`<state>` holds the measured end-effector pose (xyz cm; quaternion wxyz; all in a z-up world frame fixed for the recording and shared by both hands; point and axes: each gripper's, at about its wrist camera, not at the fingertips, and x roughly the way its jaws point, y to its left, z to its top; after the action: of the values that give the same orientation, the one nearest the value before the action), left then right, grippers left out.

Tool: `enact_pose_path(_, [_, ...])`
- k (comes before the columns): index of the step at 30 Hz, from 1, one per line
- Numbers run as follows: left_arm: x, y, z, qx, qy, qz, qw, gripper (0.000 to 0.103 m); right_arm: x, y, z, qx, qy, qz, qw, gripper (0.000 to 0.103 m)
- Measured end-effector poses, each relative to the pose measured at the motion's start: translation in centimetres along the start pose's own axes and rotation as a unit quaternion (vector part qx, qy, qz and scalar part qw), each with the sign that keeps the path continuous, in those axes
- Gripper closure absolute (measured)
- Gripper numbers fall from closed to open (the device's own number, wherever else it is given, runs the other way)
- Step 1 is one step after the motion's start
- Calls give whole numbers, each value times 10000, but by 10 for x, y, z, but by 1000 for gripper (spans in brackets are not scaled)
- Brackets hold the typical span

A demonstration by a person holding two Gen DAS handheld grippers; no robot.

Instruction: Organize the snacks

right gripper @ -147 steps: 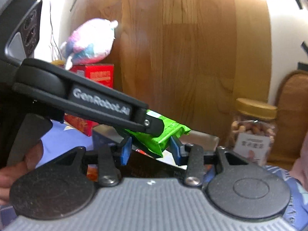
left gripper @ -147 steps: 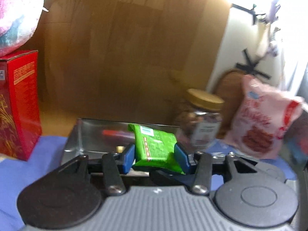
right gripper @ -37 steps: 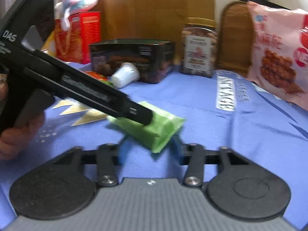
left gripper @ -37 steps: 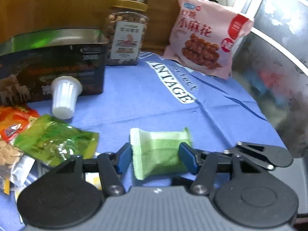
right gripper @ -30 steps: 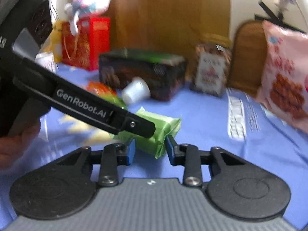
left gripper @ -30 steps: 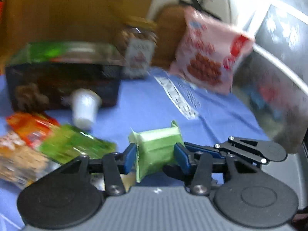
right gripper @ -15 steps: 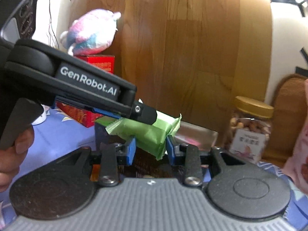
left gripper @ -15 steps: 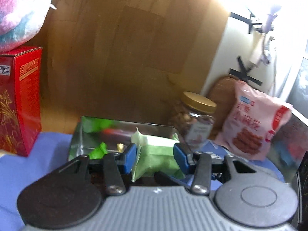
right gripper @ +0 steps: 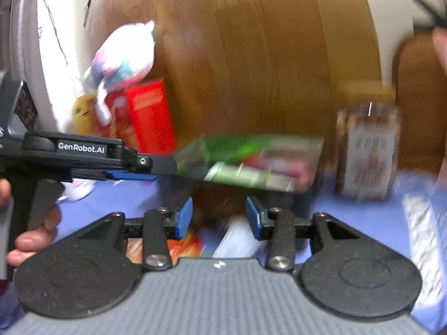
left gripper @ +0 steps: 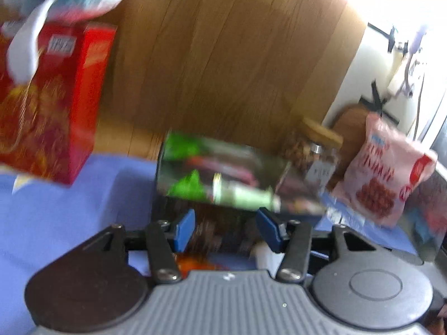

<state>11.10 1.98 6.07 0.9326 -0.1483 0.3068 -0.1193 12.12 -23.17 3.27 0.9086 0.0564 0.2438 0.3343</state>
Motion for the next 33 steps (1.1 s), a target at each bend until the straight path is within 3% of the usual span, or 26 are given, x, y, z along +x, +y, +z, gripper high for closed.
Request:
enact_pose_path(5, [4, -14, -41, 239, 505, 87, 9984, 55, 12, 6, -32, 24, 893, 74, 9960, 57])
enact_pose_path(7, [-3, -29, -54, 642, 389, 283, 9968, 55, 6, 10, -39, 3, 853, 102, 9963, 57])
enact_pose_path(10, [-15, -46, -70, 821, 472, -8, 9955, 55, -9, 19, -46, -84, 964, 355, 9947, 57])
enact_pose_path(14, [-21, -54, -98, 603, 882, -343, 9937, 55, -29, 35, -64, -355, 1119, 568, 9915, 56])
enact_pose_path(16, [-33, -57, -111, 703, 719, -303, 9945, 55, -43, 47, -76, -583, 944, 517, 9925, 56])
enact_pose_path(19, [-50, -60, -124, 851, 687, -246, 9937, 53, -56, 54, -84, -590, 1026, 674, 9907, 53])
enact_pose_path(23, [-70, -49, -122, 542, 495, -148, 9972, 52, -69, 48, -77, -643, 978, 828, 9897, 53])
enact_pose_path(28, [-91, -13, -107, -371, 57, -101, 9992, 52, -58, 7, -43, 335, 520, 632, 9961, 53])
enact_pose_path(30, [-89, -7, -105, -587, 85, -27, 9982, 52, -31, -9, -25, 848, 393, 237, 9953, 51])
enact_pose_path(33, [-84, -5, -108, -694, 245, -23, 9973, 52, 23, -27, -8, 1393, 580, -130, 9885, 51])
